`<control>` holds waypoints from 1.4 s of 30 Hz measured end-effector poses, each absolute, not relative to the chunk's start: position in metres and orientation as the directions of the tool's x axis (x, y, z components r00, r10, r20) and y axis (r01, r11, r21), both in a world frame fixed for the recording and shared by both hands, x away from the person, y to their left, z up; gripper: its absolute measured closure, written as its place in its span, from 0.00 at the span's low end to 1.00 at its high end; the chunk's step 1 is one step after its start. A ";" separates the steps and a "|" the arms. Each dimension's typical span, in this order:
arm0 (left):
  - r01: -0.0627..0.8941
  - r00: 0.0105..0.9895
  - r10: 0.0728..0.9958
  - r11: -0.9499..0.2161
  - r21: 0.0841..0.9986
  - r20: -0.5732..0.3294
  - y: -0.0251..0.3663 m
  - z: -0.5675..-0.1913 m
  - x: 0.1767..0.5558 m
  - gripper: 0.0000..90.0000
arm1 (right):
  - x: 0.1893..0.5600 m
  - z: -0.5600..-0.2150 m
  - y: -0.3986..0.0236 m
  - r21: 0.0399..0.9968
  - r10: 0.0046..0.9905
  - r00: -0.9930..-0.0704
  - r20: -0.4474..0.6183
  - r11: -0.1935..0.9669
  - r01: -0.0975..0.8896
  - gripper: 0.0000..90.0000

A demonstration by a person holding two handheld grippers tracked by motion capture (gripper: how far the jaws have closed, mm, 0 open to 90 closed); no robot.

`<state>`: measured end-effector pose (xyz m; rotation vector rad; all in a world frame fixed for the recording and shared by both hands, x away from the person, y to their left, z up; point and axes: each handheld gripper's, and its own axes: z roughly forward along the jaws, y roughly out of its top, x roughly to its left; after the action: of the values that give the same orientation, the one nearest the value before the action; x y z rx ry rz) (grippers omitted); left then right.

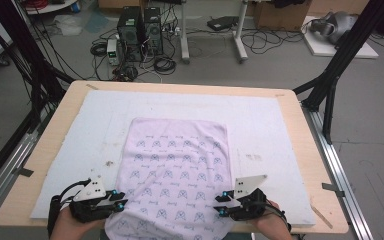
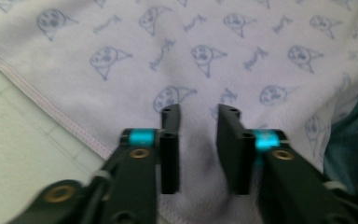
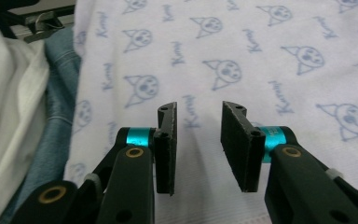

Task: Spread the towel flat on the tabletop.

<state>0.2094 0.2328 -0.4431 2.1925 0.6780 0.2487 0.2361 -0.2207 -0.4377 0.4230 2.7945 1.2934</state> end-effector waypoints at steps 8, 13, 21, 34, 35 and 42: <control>0.405 0.813 0.579 -0.493 0.770 -0.057 0.243 -0.437 0.211 0.67 | 0.253 -0.432 -0.220 0.757 0.321 -0.944 0.081 0.596 0.268 0.63; 0.412 0.796 0.601 -0.455 0.789 -0.069 0.240 -0.425 0.230 0.57 | 0.268 -0.426 -0.222 0.770 0.379 -0.922 0.081 0.563 0.299 0.57; 0.395 0.775 0.630 -0.430 0.812 -0.043 0.228 -0.413 0.267 0.49 | 0.303 -0.412 -0.227 0.776 0.438 -0.896 0.077 0.538 0.329 0.48; 0.415 0.747 0.662 -0.393 0.821 -0.061 0.215 -0.400 0.317 0.42 | 0.349 -0.398 -0.229 0.788 0.482 -0.871 0.093 0.499 0.360 0.40; 0.415 0.742 0.668 -0.387 0.824 -0.059 0.214 -0.399 0.319 0.41 | 0.352 -0.395 -0.228 0.783 0.484 -0.870 0.093 0.504 0.364 0.40; 0.421 0.730 0.678 -0.346 0.838 -0.087 0.215 -0.394 0.333 0.42 | 0.365 -0.382 -0.226 0.791 0.486 -0.871 0.077 0.502 0.350 0.39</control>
<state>0.3330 0.2152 -0.3941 1.9906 0.8365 0.3429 0.3649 -0.2261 -0.3823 0.7251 2.5847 1.3063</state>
